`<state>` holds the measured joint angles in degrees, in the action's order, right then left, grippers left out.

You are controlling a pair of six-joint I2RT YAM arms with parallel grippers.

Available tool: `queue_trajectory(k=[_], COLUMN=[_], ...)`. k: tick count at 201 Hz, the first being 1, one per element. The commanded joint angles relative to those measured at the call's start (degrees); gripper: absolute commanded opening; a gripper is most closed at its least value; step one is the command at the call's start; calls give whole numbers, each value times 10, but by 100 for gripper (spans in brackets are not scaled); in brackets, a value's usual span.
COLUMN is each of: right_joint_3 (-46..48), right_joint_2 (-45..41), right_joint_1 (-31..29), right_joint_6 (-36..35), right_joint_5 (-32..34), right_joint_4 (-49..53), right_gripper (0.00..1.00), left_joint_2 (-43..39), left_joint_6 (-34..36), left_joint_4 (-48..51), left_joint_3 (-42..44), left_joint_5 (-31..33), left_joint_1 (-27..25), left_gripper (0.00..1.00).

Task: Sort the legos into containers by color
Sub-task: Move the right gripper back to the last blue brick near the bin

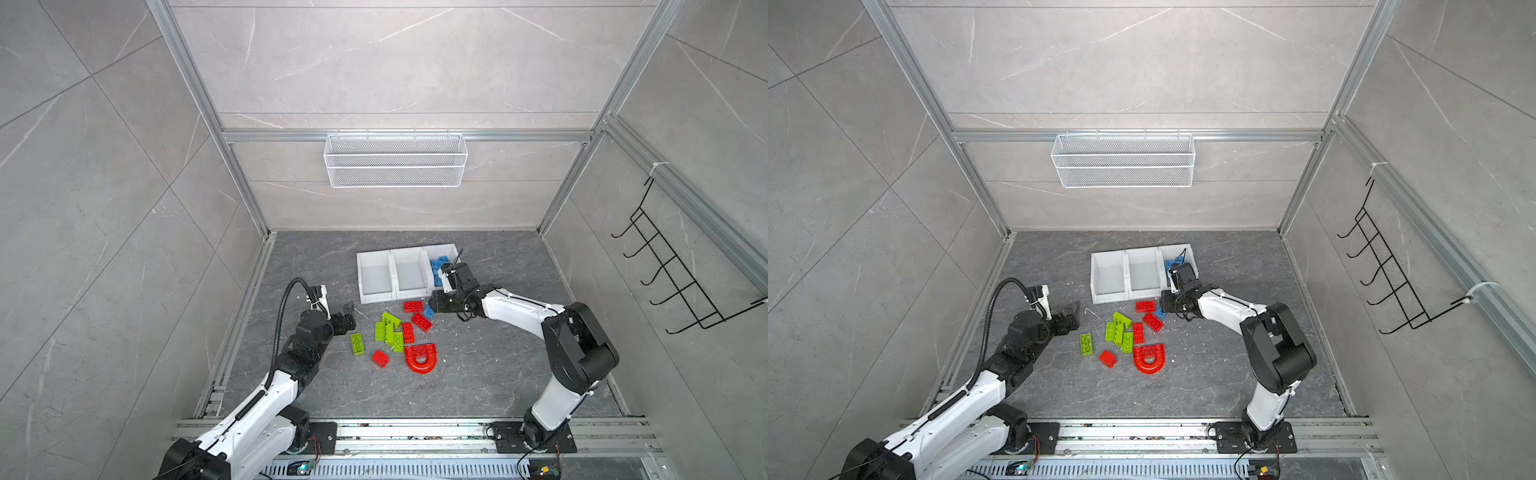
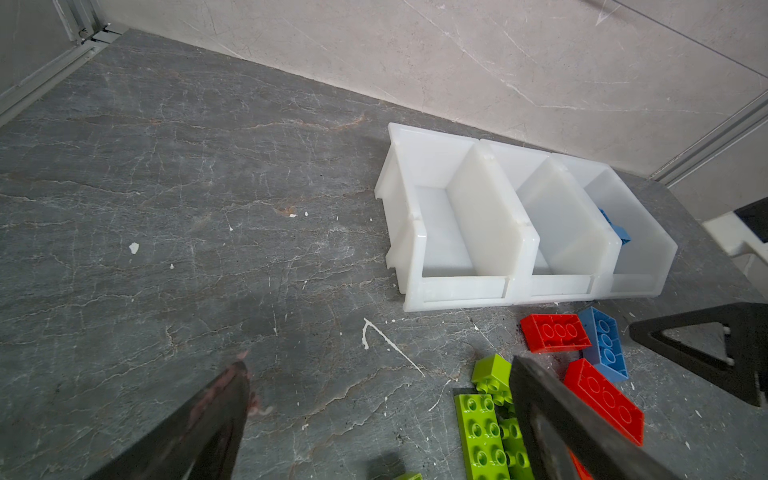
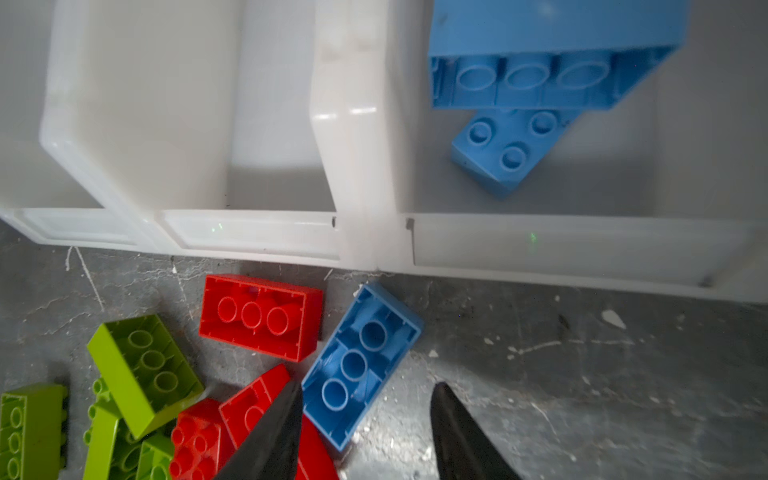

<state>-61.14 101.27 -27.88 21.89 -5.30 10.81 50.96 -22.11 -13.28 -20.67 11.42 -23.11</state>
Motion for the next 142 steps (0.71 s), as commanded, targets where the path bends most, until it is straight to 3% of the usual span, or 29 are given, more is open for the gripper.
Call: queue_trajectory(k=[1, 142], right_joint_3=[-20, 0], right_joint_2=[20, 12], right_joint_1=[-3, -4], right_joint_6=[5, -32], right_joint_5=[19, 50], right_joint_4=[6, 79], right_gripper=[50, 47], left_joint_2=[-8, -10], left_joint_6=[8, 5], left_joint_4=[-11, -9], left_joint_3=[-17, -16], left_joint_5=[-2, 5], left_joint_1=[1, 1], left_gripper=[99, 99])
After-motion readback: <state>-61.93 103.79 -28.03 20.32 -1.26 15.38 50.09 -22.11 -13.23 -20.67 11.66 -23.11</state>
